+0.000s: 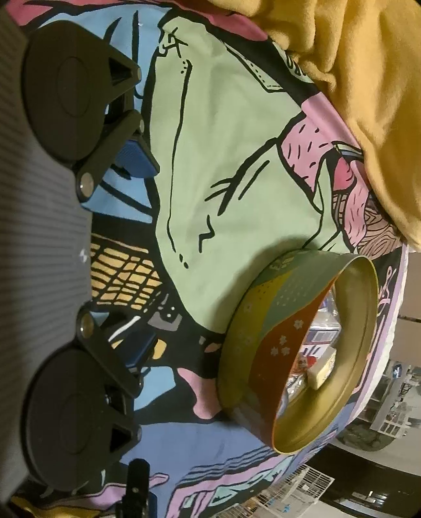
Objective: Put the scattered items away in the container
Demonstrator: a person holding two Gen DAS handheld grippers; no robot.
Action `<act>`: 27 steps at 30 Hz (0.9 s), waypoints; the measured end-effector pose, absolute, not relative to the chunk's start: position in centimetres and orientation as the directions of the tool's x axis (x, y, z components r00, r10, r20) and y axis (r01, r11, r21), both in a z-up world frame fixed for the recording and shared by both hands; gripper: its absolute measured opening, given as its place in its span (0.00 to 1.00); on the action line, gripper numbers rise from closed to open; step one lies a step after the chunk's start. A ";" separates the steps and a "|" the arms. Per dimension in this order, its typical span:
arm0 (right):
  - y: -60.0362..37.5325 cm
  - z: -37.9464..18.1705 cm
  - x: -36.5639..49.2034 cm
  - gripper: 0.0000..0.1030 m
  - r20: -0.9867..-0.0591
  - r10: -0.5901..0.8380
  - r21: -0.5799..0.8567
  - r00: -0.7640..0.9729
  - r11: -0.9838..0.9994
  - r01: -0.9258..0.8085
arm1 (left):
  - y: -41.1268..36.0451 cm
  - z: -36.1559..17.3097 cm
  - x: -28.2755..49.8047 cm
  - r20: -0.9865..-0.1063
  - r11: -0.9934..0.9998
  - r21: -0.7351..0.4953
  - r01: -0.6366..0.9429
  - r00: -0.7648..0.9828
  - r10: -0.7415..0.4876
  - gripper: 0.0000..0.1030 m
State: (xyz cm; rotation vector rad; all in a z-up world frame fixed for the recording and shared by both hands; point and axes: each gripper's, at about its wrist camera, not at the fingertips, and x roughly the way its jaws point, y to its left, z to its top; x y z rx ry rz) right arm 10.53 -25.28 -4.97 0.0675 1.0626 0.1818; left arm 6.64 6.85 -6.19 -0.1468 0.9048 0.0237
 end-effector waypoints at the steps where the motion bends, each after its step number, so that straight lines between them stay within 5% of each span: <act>1: -25.3 -5.0 10.6 1.00 -0.862 0.182 0.144 0.474 0.983 -0.115 | 6.8 -6.0 6.6 -0.782 0.990 -0.117 -0.079 0.622 -0.043 1.00; 27: -24.0 -5.6 10.6 1.00 -0.875 0.128 0.062 0.468 0.986 -0.153 | 3.5 -8.2 7.5 -0.805 0.997 0.071 0.004 0.590 0.055 1.00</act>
